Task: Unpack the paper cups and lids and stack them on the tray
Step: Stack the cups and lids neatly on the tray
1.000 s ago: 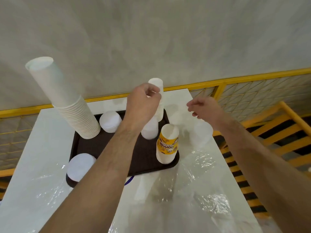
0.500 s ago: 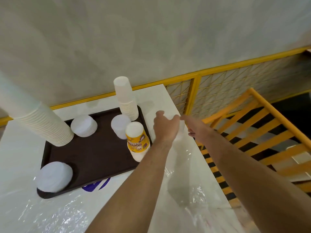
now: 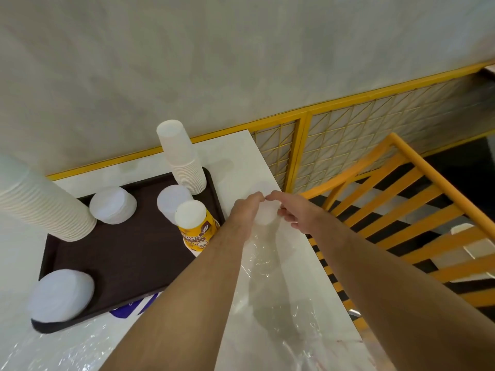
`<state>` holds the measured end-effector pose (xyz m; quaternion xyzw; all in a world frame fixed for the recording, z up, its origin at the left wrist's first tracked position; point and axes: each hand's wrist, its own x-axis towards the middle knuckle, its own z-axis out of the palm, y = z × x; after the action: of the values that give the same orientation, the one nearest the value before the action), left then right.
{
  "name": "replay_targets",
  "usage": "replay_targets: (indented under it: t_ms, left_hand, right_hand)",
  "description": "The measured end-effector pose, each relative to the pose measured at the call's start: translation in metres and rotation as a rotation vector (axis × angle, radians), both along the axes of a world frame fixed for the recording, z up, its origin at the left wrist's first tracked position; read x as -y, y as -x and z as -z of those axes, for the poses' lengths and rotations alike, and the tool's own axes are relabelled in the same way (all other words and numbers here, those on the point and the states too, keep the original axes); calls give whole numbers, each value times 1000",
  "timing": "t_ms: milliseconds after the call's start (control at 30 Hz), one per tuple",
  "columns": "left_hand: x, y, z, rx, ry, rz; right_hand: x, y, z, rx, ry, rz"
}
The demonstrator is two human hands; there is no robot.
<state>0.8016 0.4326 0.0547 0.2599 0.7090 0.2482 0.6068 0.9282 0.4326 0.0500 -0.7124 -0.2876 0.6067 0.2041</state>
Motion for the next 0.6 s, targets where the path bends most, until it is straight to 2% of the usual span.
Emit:
replay_targets:
  t_ms: [367,600]
  left_hand:
    - [-1,8,-1,44,-26,-6]
    - [0,10,-6,210,-117,-43]
  right_hand:
    - [-2,-4,-5,-112,44,51]
    - [-2,-12,-11,-234,-10,37]
